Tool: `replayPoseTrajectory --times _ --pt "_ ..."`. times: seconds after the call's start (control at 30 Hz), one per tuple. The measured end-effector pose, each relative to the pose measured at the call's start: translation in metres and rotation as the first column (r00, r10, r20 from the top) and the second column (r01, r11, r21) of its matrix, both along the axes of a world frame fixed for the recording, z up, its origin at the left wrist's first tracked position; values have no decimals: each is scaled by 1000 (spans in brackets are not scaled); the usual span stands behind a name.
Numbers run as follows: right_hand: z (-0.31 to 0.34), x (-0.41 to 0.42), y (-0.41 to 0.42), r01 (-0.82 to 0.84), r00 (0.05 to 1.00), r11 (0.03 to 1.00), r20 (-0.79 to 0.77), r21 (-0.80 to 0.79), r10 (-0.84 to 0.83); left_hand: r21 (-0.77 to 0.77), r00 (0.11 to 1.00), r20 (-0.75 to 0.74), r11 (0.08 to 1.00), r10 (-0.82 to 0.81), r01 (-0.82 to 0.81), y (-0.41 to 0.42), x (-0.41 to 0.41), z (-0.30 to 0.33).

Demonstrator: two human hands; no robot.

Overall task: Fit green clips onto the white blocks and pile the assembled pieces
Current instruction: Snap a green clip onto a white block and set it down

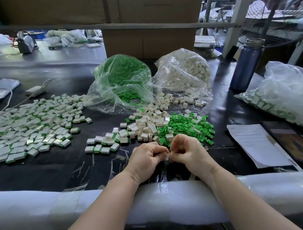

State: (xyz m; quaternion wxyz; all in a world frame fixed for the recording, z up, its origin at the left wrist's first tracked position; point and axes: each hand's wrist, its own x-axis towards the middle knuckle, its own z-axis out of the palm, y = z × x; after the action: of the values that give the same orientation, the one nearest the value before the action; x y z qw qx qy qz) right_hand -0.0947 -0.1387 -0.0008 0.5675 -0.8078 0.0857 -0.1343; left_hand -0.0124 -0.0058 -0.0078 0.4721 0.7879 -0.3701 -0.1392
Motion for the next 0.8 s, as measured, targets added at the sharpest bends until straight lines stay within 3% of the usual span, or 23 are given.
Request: replayPoseTrajectory --times 0.67,0.8 --pt "0 2 0 108 993 984 39 143 -115 -70 997 18 995 78 -77 -2 -2 -3" --pt "3 1 2 95 992 967 57 236 -111 -77 996 3 993 94 -94 -2 -1 -1"
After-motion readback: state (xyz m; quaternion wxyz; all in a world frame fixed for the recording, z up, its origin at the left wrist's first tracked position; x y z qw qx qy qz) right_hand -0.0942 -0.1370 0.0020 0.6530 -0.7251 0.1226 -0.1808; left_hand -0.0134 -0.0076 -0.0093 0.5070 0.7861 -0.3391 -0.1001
